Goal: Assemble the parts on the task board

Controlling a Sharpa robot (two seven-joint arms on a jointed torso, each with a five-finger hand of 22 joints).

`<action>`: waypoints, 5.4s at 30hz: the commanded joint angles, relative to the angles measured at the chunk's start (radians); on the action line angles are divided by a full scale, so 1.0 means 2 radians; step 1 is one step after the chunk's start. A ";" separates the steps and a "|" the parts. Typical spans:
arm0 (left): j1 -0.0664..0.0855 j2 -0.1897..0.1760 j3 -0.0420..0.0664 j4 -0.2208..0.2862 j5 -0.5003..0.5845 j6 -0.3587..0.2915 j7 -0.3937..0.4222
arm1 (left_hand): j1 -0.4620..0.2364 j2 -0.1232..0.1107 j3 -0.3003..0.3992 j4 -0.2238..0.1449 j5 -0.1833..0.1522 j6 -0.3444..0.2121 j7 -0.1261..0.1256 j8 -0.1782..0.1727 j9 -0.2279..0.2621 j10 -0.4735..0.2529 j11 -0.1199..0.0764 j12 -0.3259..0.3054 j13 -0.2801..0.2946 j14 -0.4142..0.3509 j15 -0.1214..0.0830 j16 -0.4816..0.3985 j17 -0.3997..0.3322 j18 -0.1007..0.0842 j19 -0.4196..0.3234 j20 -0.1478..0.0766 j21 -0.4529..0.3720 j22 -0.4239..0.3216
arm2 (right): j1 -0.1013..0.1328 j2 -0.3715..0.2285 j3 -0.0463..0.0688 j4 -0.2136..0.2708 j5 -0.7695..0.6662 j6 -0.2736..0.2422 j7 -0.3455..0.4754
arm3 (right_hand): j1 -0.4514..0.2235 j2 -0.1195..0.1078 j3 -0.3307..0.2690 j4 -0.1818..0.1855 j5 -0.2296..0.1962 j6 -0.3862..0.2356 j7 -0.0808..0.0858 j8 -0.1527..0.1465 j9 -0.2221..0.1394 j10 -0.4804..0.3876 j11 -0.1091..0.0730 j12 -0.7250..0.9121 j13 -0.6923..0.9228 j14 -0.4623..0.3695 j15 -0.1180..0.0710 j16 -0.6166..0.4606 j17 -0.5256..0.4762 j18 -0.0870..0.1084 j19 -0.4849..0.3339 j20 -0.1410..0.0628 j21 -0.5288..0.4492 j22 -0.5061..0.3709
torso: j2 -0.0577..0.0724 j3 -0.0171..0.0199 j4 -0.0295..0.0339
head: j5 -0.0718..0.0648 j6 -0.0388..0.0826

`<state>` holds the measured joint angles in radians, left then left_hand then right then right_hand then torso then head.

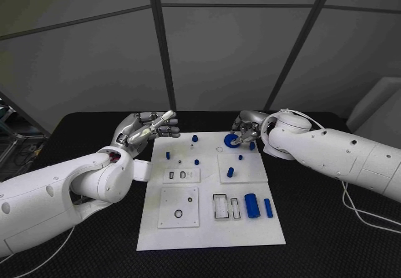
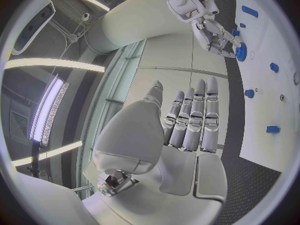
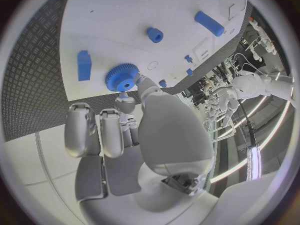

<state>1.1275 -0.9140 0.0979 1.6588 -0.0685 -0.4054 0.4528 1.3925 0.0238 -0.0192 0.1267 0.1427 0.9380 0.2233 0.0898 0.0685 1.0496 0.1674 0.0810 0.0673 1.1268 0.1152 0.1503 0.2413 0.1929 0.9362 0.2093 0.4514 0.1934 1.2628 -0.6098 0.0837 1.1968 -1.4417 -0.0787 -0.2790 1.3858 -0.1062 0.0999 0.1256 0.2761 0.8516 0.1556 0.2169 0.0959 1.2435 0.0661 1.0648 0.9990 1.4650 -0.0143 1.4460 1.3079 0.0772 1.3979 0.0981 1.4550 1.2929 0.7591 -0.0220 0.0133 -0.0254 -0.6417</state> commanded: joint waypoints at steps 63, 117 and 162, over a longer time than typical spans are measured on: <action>0.001 0.003 0.000 -0.006 -0.003 0.010 0.000 | -0.002 0.005 0.000 -0.003 -0.002 -0.001 0.001 -0.003 0.000 -0.004 0.001 -0.003 0.000 -0.005 0.000 -0.004 0.001 -0.006 -0.002 0.003 0.000 -0.001 | -0.006 0.060 -0.012 0.061 -0.127 -0.095 0.009 | 0.020 0.015 0.085 -0.038 -0.021 0.068 -0.013 0.020 0.000 0.041 -0.012 0.070 0.080 0.035 -0.008 0.010 0.042 -0.014 0.016 -0.008 0.014 0.027 | 0.001 0.0002 0.0008 | 0.005 0.002; 0.001 0.001 0.001 -0.017 -0.003 0.012 0.000 | -0.002 0.005 0.000 -0.004 -0.002 -0.001 0.001 -0.003 0.001 -0.004 0.001 -0.003 0.000 -0.005 0.000 -0.005 0.002 -0.006 -0.003 0.003 -0.001 -0.001 | -0.007 0.124 -0.022 -0.013 -0.117 -0.033 0.019 | -0.016 -0.011 0.097 -0.034 -0.032 -0.016 0.001 -0.057 -0.016 0.014 0.001 0.037 0.052 0.033 0.004 0.006 0.037 -0.012 0.007 0.003 0.009 0.017 | 0.000 0.0006 -0.0005 | 0.011 -0.004; 0.001 -0.005 0.000 -0.027 -0.003 0.015 -0.002 | -0.003 0.005 0.000 -0.004 -0.002 -0.002 0.001 -0.004 0.000 -0.005 0.001 -0.003 0.000 -0.006 0.000 -0.007 0.003 -0.006 -0.004 0.004 -0.001 -0.001 | -0.008 -0.150 -0.021 0.093 0.081 -0.096 0.175 | -0.032 -0.023 0.061 -0.029 0.029 0.012 -0.006 -0.058 -0.013 0.023 -0.004 0.061 0.078 0.033 0.000 0.007 0.042 -0.009 -0.003 -0.001 0.002 0.004 | -0.004 0.0056 -0.0091 | -0.006 0.006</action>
<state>1.1277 -0.9255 0.0980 1.6062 -0.0690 -0.3870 0.4419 1.3885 0.0278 -0.0191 0.1268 0.1426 0.9380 0.2233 0.0862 0.0685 1.0460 0.1708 0.0810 0.0673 1.1203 0.1145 0.1422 0.2455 0.1929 0.9325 0.2130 0.4514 0.1927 1.2469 -0.9146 0.0414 1.3907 -1.3038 -0.3042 0.0294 1.3104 -0.1526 0.2240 0.0730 0.3395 0.8801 0.1446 0.1070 0.0714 1.2962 0.0593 1.1921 1.1562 1.4668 -0.0125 1.4638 1.3077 0.0619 1.3972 0.0980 1.4632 1.3021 0.7503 -0.0130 -0.0055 -0.0350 -0.6289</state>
